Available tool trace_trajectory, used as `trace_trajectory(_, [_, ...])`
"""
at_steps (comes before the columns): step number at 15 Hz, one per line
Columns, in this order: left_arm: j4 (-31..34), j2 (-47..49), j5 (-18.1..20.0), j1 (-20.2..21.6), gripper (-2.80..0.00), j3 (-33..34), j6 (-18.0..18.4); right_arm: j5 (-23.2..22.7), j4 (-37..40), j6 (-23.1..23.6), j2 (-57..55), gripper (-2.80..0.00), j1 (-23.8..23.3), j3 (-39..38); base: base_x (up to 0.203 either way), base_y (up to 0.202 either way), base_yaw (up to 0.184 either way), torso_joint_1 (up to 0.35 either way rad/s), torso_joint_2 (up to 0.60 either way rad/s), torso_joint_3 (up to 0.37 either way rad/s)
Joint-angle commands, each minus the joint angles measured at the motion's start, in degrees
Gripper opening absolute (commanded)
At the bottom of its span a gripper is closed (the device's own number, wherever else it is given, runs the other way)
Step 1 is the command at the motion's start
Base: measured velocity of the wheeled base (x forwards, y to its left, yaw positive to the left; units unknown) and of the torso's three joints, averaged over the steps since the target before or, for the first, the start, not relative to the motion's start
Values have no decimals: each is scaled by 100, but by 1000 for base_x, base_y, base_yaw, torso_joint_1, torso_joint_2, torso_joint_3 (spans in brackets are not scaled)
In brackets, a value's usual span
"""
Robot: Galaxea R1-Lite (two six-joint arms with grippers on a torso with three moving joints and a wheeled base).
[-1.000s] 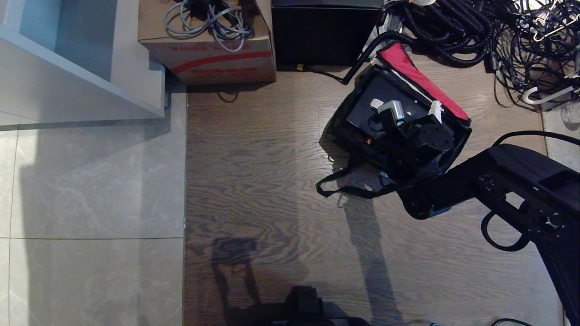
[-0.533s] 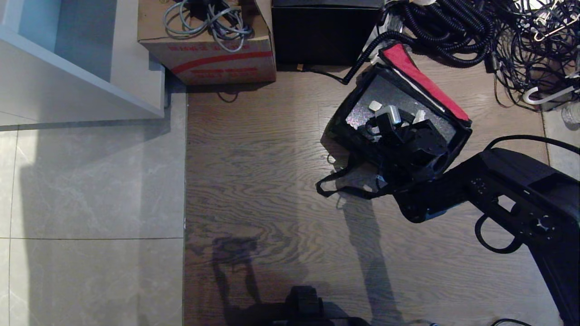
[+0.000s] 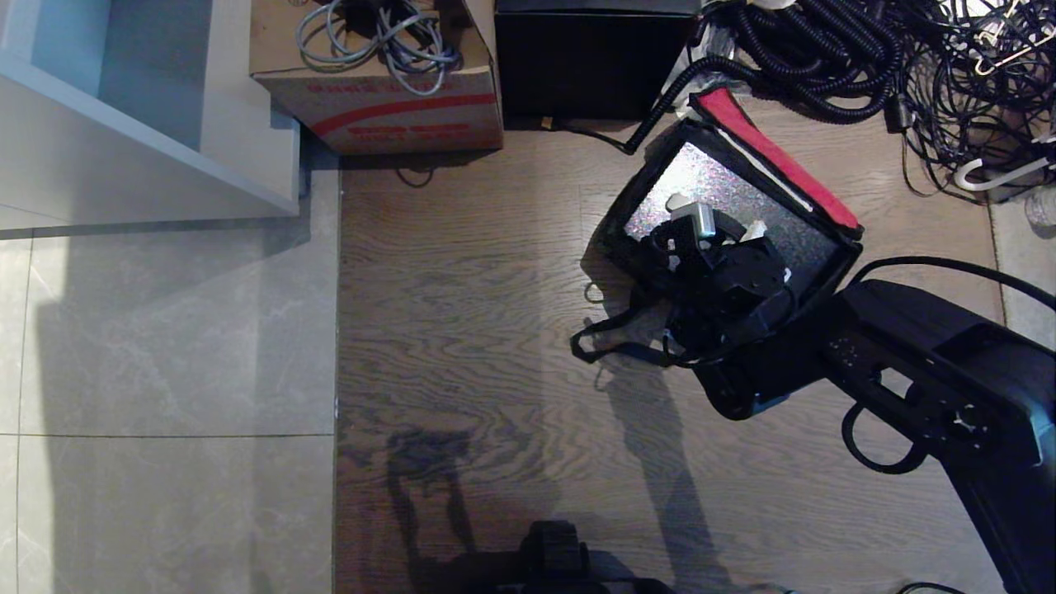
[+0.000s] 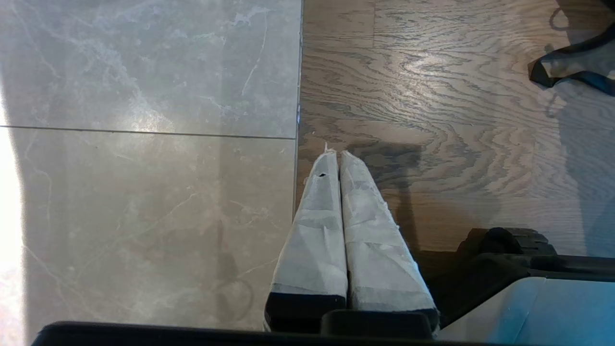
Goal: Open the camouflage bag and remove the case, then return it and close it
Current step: Grip the handle, then lift the black box
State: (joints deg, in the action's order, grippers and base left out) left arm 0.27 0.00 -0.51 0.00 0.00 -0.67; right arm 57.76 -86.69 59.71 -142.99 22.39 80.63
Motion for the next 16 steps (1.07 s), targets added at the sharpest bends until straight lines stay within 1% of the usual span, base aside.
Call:
trace_trajectory(1, [0,0,-2,0,-280,0,-3,85,-98,43,385,-280,136,-104,0,0,0,0,0,0])
trace_trajectory(7, [0,0,-2,0,-280,0,-3,77,26,105,1728,-280,305,-733,0,0,0,0,0,0])
trace_trajectory(16, [0,0,-2,0,-280,0,-3,68,160,468,3091,-280,555,-1585,0,0,0,0,0,0])
